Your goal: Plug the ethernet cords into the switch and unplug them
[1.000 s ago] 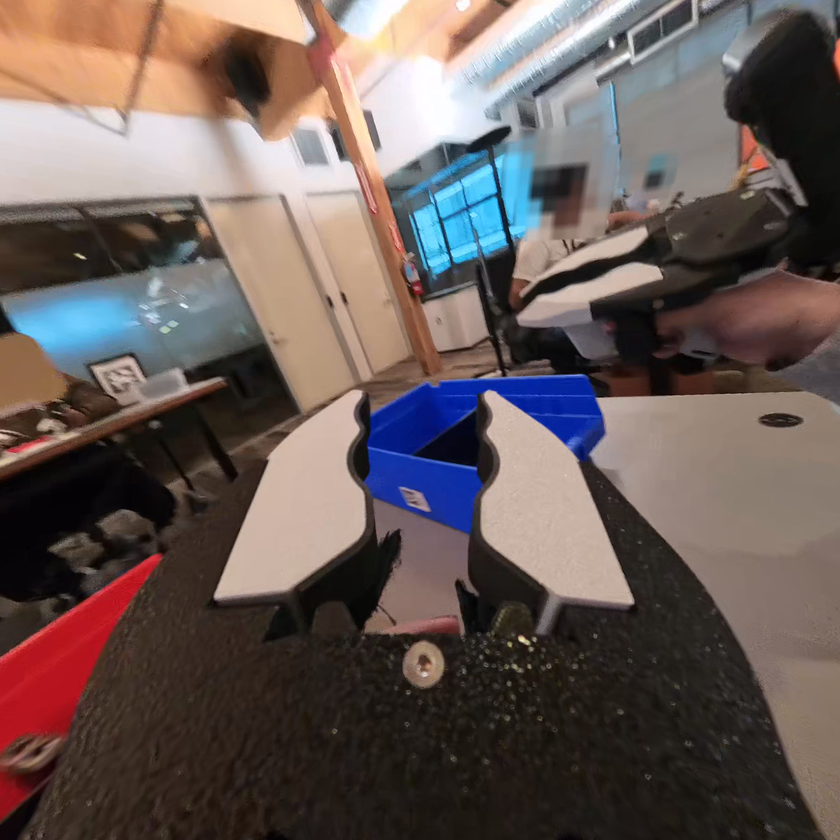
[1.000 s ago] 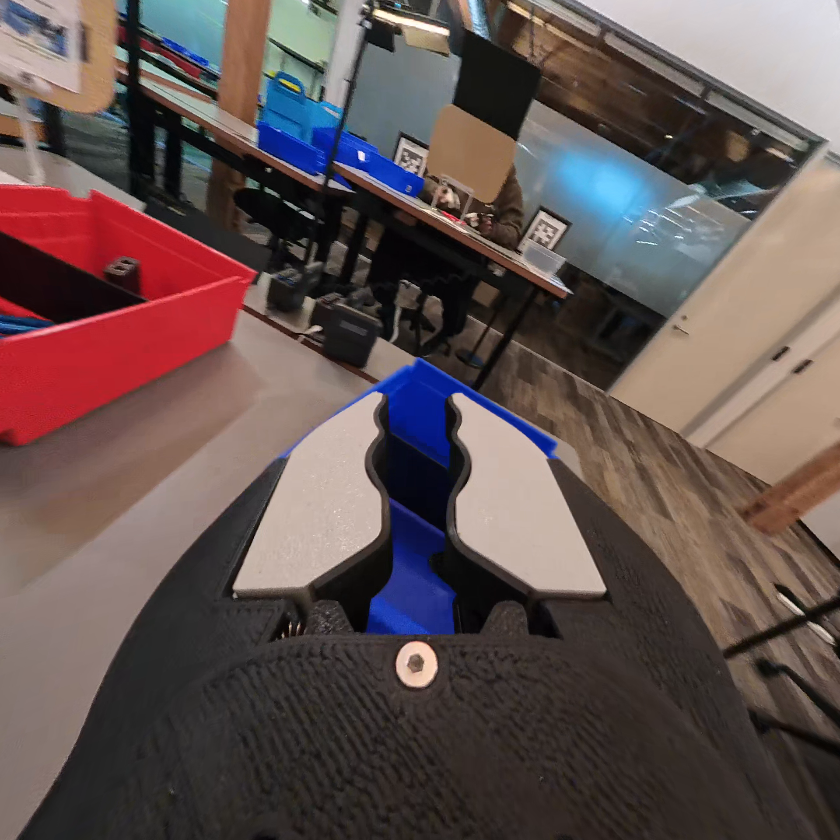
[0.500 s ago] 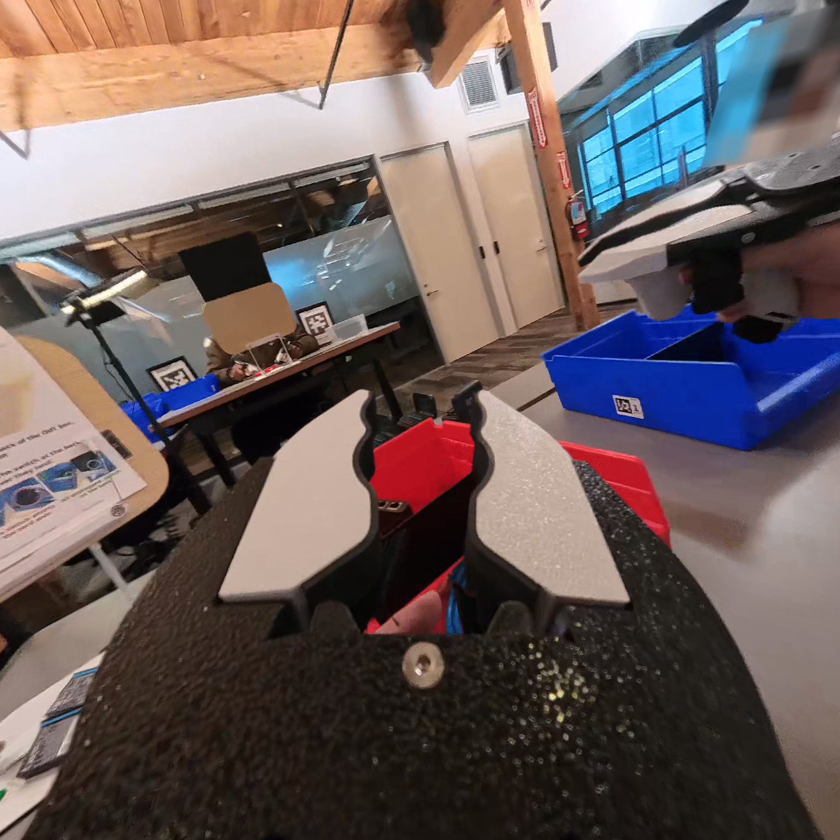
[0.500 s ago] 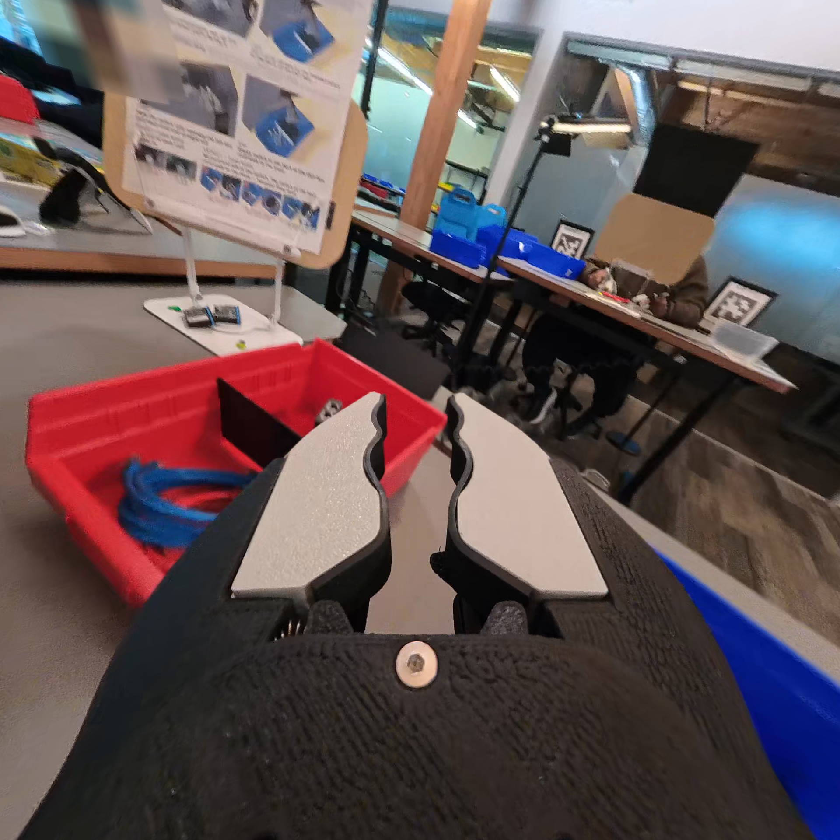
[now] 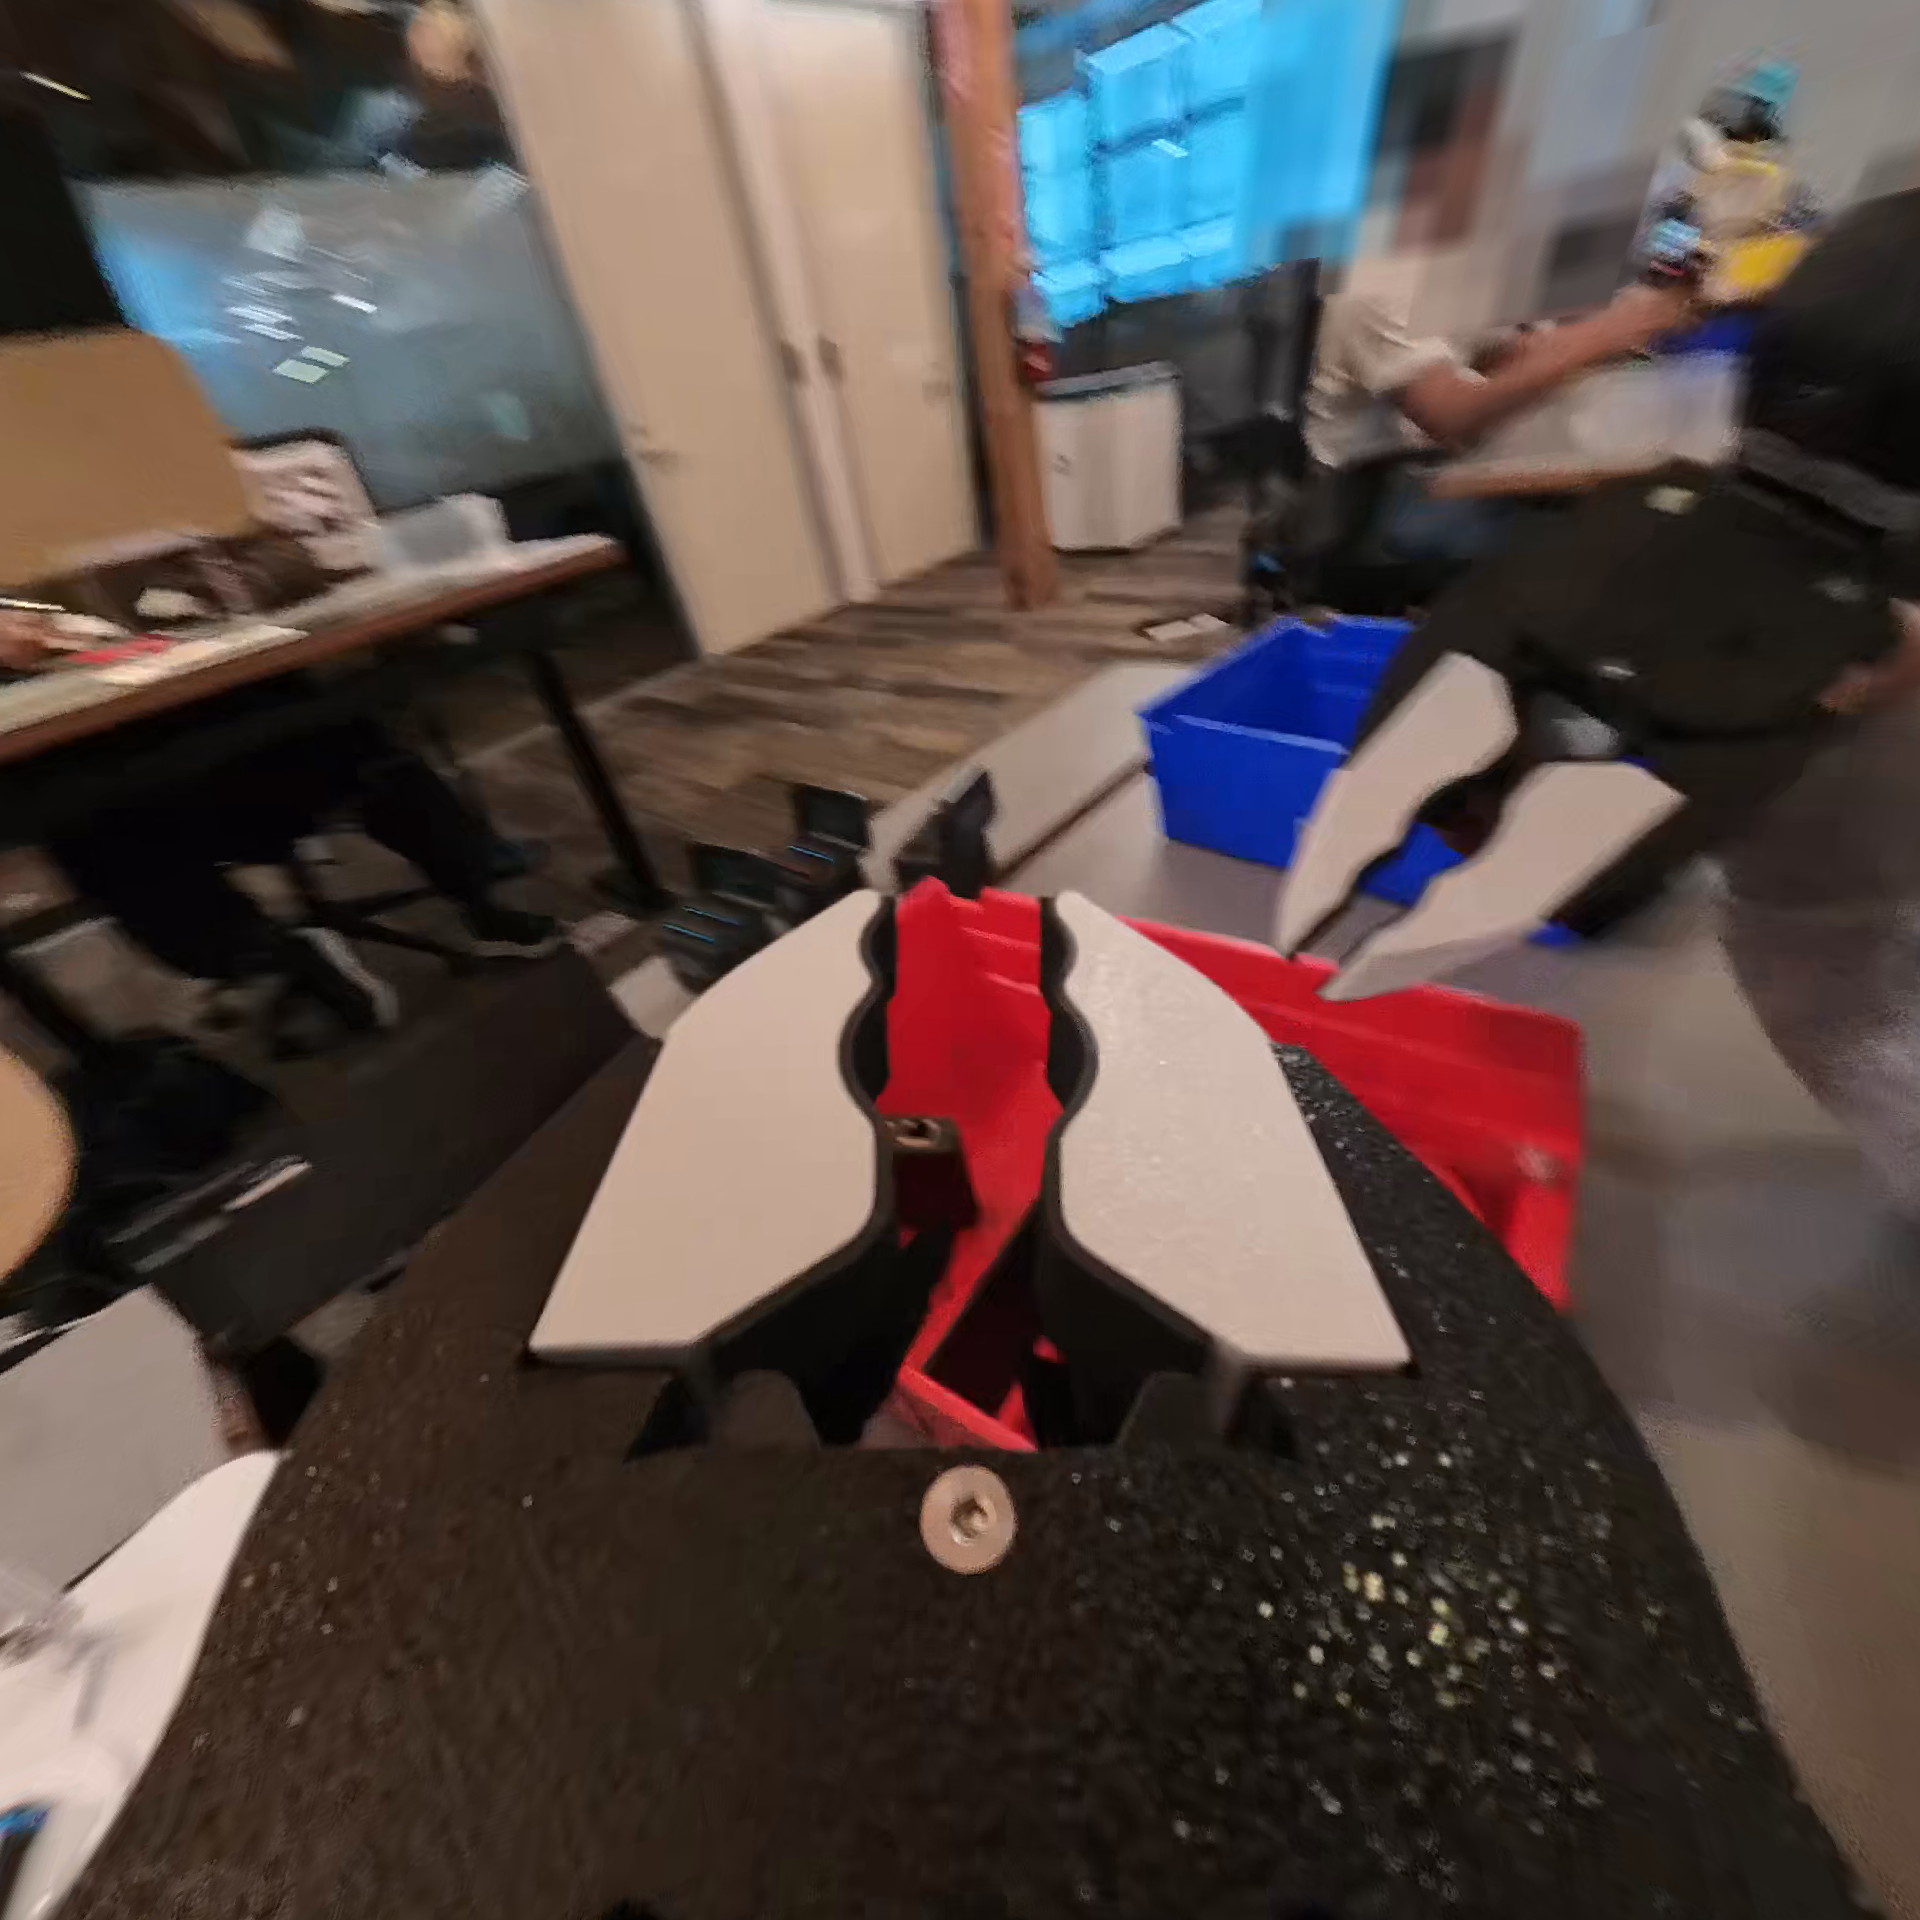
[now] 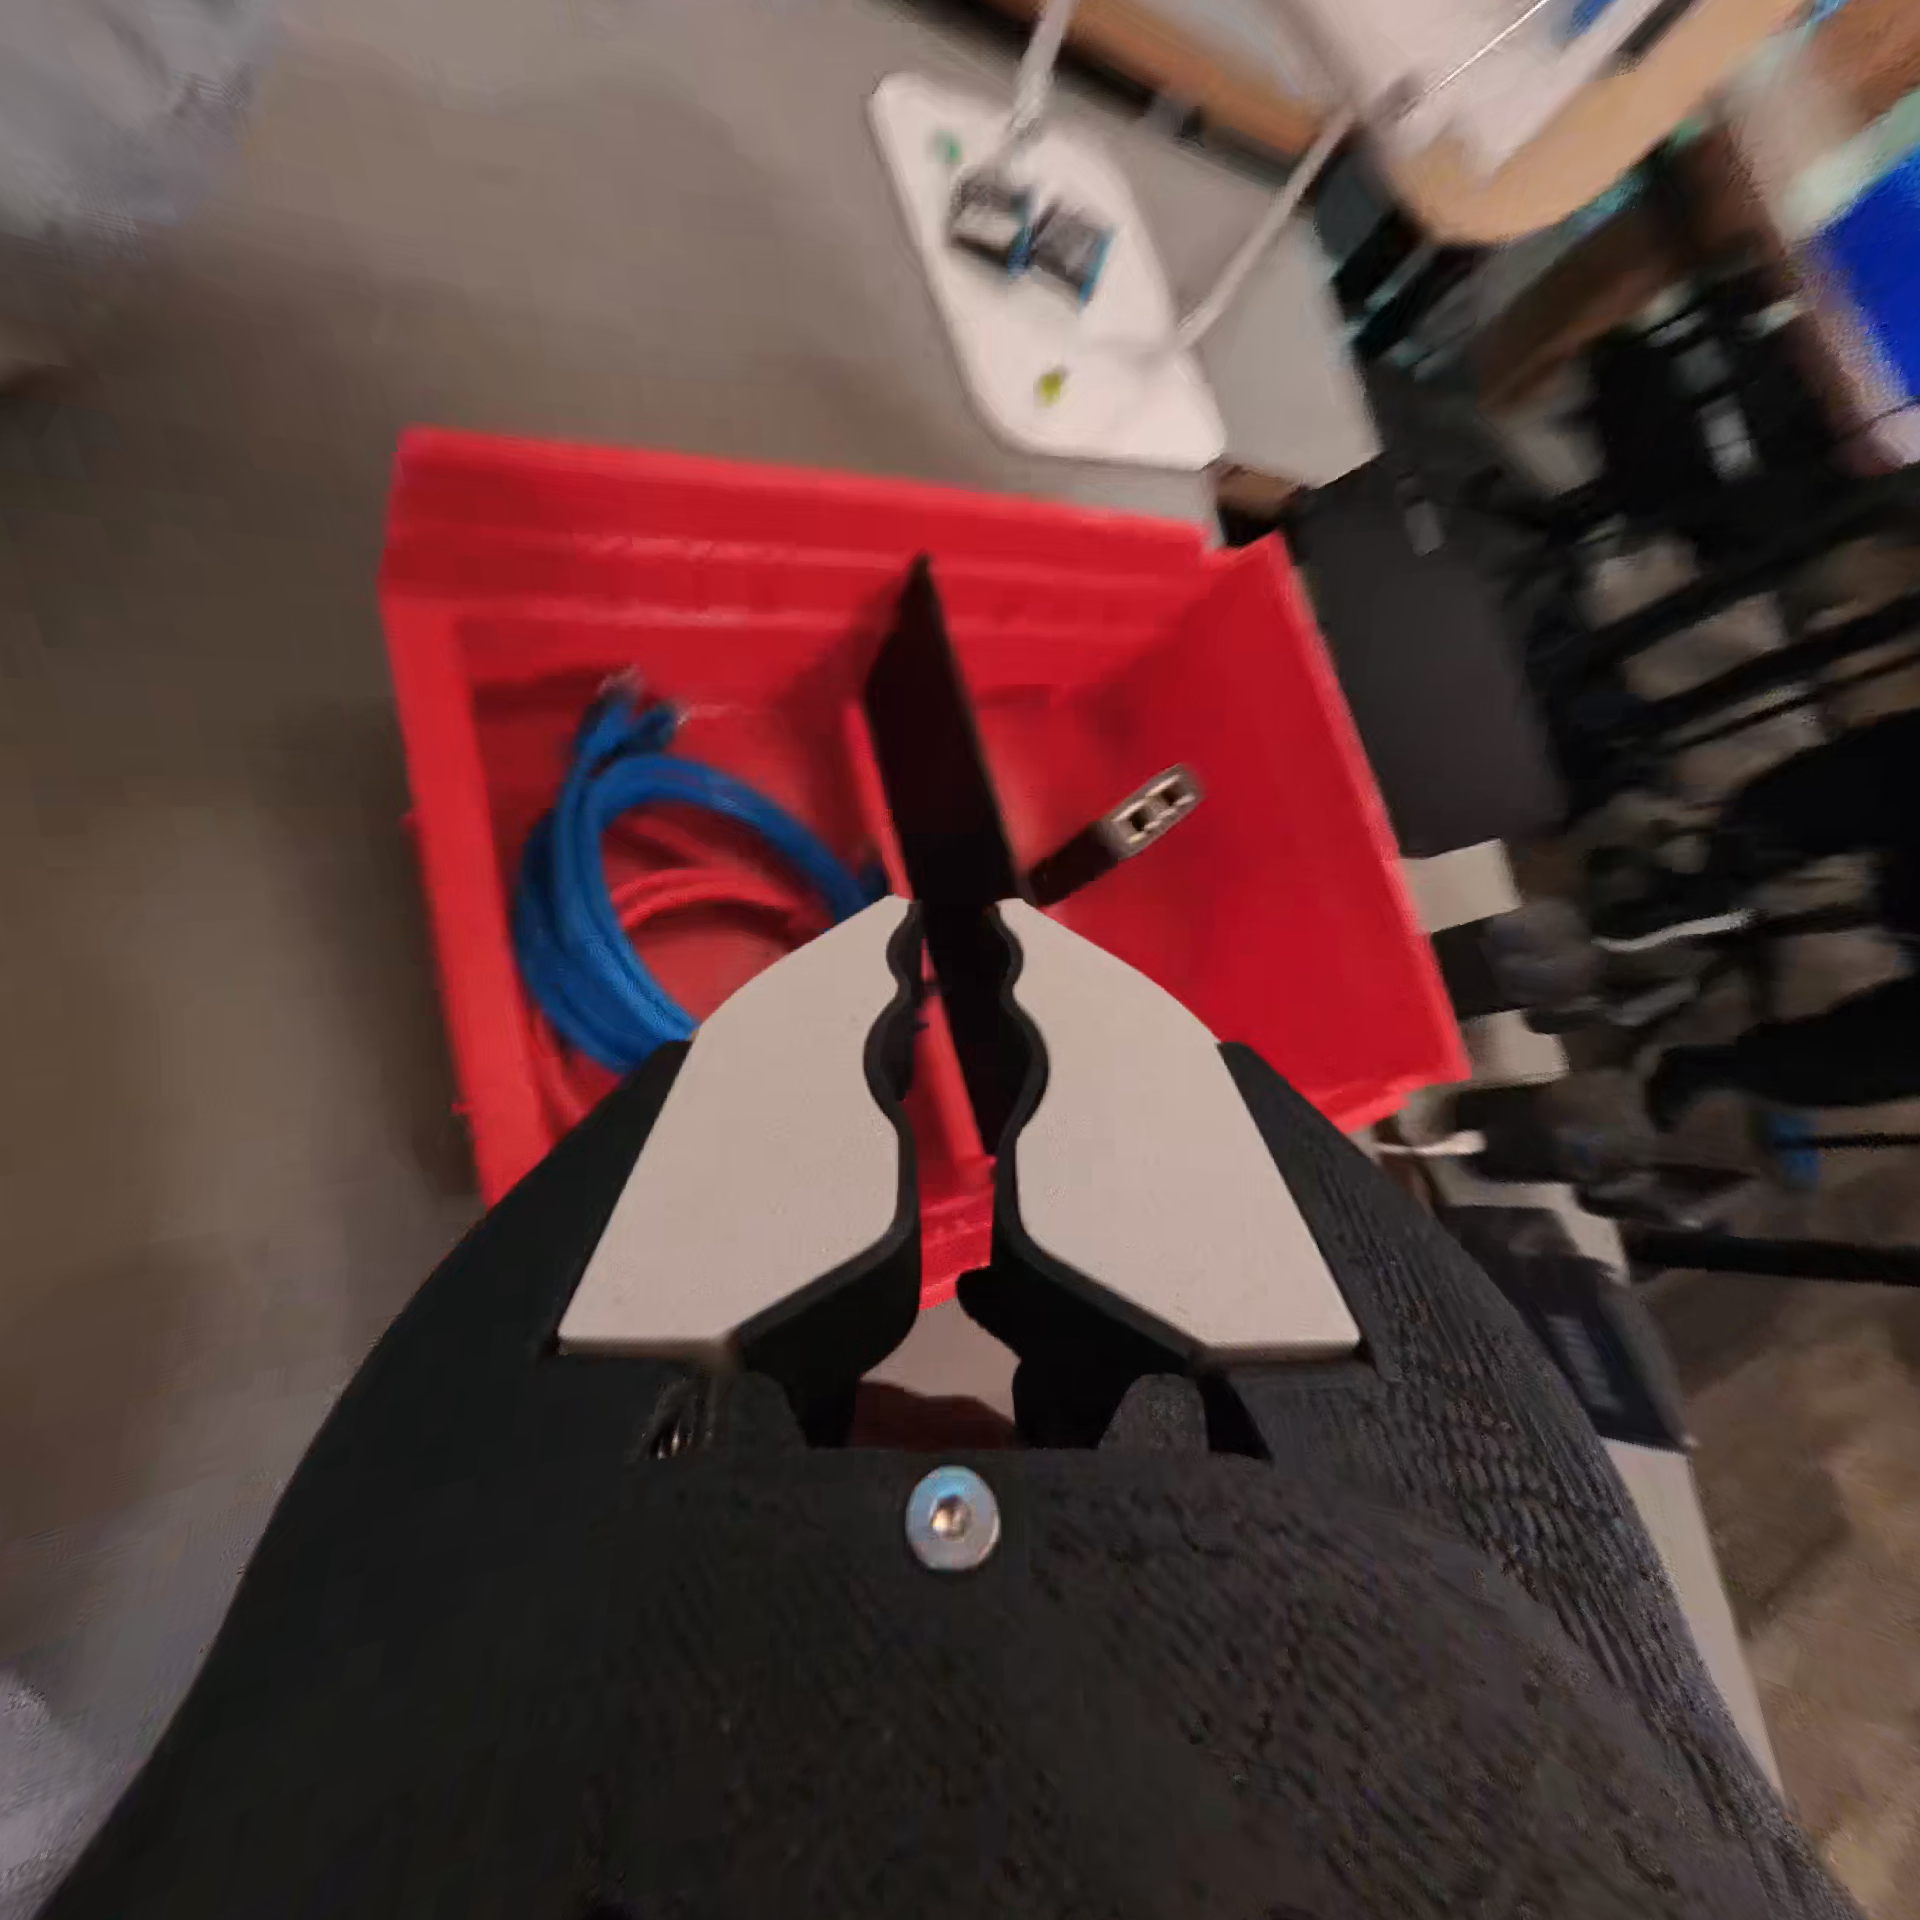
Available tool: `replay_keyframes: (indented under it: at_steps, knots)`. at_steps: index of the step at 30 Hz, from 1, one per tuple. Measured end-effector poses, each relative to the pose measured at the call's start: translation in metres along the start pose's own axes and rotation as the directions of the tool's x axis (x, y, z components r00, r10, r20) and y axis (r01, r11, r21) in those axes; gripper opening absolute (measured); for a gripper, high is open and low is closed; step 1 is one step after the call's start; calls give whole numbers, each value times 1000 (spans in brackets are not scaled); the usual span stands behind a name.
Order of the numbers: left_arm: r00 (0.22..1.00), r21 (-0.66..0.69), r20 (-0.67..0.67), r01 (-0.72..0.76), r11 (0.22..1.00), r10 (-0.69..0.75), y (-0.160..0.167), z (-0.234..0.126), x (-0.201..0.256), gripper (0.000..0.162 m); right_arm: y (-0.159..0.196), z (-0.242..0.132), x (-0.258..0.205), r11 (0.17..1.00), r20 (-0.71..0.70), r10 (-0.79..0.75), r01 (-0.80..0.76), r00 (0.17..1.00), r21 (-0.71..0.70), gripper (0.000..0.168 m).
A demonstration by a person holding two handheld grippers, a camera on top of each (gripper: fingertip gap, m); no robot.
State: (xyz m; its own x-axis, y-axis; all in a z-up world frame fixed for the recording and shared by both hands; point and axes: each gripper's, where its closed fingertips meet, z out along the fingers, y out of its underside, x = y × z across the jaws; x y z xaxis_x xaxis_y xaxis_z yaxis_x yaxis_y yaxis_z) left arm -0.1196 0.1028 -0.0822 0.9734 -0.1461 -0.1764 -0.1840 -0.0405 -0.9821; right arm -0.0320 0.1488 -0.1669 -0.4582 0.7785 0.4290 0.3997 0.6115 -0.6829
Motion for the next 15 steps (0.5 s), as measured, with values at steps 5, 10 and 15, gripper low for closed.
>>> replay_keyframes:
  at_steps: [5, 10, 15]
  knots:
    - [968, -49, -244, 53, 997, -63, 18, -7, 24, 13, 11, 23, -29, 992, 189, 57, -35, 980, -119, 5]
    - [953, -75, -282, 92, 993, -109, 24, -16, 18, 13, 27, 37, -35, 968, 191, 2, 46, 982, -246, 9]
    - [972, -75, -205, 104, 992, -117, 27, -22, -1, 12, 13, 53, 3, 994, 12, 18, -17, 1000, -109, 16]
